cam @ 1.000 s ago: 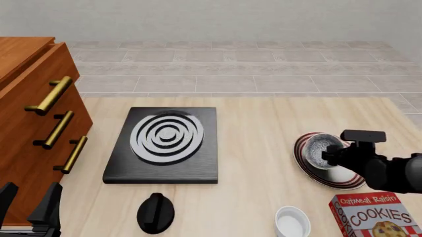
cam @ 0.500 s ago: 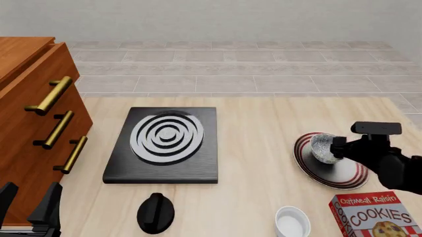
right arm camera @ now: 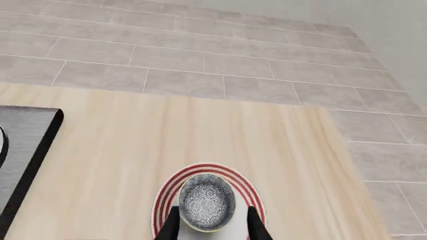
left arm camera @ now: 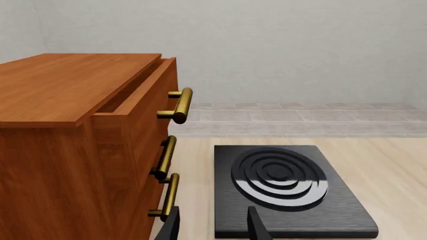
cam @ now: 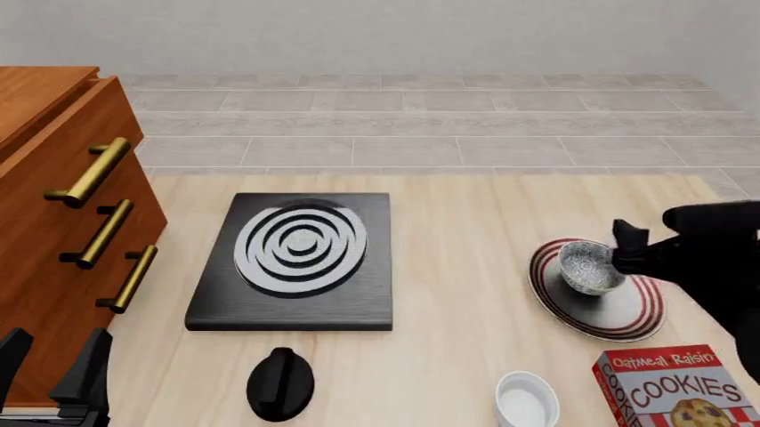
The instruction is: Pick the akita bowl on the stove and place it on the plate.
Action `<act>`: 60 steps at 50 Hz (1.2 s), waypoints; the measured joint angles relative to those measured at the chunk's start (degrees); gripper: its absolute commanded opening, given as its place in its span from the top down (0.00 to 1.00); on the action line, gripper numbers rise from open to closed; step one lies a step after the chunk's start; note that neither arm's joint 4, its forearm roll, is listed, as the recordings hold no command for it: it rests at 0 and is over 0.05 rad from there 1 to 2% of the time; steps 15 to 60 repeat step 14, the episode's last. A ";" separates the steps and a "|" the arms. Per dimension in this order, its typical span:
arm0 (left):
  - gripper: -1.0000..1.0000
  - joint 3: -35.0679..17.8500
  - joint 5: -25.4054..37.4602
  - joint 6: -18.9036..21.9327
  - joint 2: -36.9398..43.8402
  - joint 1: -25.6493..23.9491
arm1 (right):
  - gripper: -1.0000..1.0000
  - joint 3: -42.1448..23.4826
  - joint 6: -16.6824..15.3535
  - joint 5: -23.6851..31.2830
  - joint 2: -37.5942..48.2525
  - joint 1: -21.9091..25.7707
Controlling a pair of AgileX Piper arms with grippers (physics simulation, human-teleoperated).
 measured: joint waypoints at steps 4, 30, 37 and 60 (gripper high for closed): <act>0.00 0.00 0.00 0.00 0.00 0.00 | 0.00 0.27 -0.16 2.39 -4.80 0.92; 0.00 0.00 0.00 0.00 0.00 0.00 | 0.00 -0.44 -0.39 8.57 -13.45 3.57; 0.00 0.00 0.00 0.00 0.00 0.00 | 0.00 -0.44 -0.39 8.57 -13.45 3.57; 0.00 0.00 0.00 0.00 0.00 0.00 | 0.00 -0.44 -0.39 8.57 -13.45 3.57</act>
